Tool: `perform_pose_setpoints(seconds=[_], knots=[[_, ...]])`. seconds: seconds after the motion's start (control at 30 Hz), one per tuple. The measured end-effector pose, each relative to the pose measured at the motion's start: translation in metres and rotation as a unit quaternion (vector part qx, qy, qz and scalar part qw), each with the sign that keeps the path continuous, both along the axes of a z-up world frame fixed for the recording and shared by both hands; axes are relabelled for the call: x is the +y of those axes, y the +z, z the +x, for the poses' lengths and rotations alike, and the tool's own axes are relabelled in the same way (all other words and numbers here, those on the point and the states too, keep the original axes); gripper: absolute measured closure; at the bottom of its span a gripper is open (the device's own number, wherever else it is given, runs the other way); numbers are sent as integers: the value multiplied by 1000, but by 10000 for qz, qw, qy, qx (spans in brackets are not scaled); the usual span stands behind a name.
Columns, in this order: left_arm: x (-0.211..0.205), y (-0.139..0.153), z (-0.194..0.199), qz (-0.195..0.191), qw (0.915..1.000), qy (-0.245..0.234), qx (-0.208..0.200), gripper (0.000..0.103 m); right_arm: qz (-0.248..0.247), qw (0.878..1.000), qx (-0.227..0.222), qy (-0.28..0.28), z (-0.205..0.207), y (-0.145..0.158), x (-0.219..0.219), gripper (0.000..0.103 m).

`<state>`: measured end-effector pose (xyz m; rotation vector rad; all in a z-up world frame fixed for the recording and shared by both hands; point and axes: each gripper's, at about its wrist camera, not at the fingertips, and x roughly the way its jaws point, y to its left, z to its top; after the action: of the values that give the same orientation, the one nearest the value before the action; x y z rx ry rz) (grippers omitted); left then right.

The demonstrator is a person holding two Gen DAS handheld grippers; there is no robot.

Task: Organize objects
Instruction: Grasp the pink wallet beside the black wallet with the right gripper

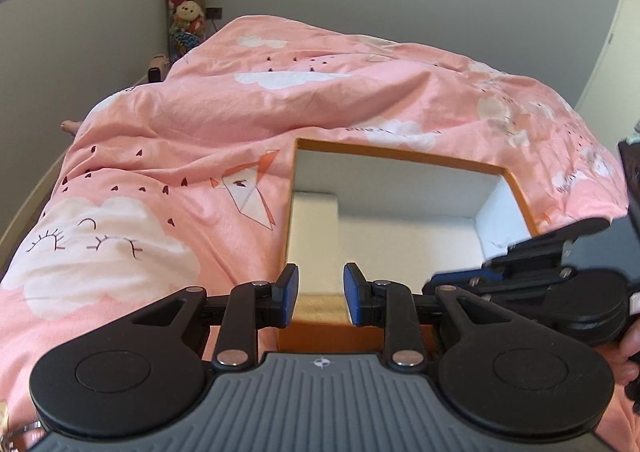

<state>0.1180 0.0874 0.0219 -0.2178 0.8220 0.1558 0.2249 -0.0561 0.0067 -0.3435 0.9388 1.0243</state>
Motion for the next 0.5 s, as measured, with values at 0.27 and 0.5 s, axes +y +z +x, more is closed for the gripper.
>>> perform_pose_setpoints(seconds=[0.27,0.5], knots=[[-11,-2,-28,-513,9978,-286,321,71,-28,9986,-475,225,-46,30,-20,92],[-4,-39,-40,-989,9875,-266,1198,71,-709,9927,-487,845,-76,15,-17,91]])
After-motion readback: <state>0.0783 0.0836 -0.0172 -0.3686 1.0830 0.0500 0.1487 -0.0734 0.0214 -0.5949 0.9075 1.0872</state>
